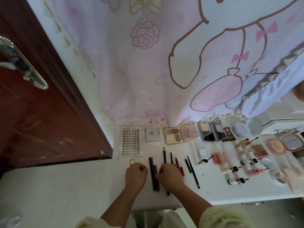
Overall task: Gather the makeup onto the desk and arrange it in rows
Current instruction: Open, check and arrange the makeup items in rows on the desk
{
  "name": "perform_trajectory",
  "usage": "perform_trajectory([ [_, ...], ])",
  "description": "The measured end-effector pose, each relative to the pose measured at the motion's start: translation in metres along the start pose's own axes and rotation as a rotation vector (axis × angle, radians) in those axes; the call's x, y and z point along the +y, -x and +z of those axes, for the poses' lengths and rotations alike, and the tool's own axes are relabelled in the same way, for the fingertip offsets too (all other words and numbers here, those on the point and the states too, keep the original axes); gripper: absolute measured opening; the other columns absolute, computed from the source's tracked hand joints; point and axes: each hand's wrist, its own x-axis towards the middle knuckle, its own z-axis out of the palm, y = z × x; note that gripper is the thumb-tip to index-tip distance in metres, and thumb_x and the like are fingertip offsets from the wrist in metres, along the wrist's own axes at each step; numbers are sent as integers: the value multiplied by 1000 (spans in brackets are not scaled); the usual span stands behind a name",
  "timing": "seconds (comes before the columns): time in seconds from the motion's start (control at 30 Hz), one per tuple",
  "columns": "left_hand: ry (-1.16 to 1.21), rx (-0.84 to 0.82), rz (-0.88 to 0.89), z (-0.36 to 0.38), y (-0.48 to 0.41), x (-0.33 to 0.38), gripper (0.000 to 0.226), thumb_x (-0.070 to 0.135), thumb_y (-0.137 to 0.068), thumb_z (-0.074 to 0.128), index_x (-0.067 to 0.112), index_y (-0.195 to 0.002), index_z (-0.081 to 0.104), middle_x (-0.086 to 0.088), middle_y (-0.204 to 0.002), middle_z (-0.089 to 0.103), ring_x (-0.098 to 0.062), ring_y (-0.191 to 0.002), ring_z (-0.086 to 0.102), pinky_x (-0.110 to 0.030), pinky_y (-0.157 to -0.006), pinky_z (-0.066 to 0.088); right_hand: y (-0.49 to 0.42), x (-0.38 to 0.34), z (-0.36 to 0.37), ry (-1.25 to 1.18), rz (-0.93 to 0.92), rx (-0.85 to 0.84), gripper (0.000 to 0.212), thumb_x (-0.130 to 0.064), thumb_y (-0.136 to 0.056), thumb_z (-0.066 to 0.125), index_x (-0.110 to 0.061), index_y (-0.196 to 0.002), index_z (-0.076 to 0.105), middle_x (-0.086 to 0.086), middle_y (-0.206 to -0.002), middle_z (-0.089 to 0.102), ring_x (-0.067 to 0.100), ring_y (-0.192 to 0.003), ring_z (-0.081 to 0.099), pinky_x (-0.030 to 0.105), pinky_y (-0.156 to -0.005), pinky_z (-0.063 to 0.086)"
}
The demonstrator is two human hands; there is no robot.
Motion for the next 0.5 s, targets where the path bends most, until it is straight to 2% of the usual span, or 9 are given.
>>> perform_trajectory([
  [0.07,-19,-27,4,0,0,-2,14,16,-91,59,11,-94,71,-3,-99,71,-13,-91,63,-13,-72,39,-1,-4,3,13,11,-17,20,-33,-89,62,-19,-76,52,-5,-71,54,9,-62,53,23,-61,49],
  [0.13,-36,-38,17,-1,0,-2,18,16,-92,57,10,-101,71,-4,-104,71,-14,-96,63,-11,-72,37,-1,-8,5,36,18,-41,26,-30,-90,61,-22,-71,46,-7,-68,51,5,-58,49,19,-52,42],
  [0.23,-41,-54,21,-3,-2,-2,21,15,-93,56,10,-107,71,-4,-108,70,-14,-100,63,-9,-72,35,0,-11,5,36,44,-38,32,-27,-91,61,-25,-70,37,-8,-70,47,2,-58,45,16,-50,34],
  [0.37,-40,-57,20,-5,-1,-1,21,15,-92,56,10,-107,71,-4,-108,70,-14,-100,63,-11,-74,37,0,-12,5,-57,98,-36,30,-25,-89,64,-23,-70,41,-8,-68,49,2,-55,46,15,-47,31],
  [0.5,-29,-57,26,-6,0,0,20,16,-92,56,10,-104,71,-2,-105,70,-13,-96,62,-12,-72,37,1,-8,6,-163,121,-26,32,-24,-85,69,-19,-62,47,-6,-56,49,3,-47,46,14,-45,34],
])
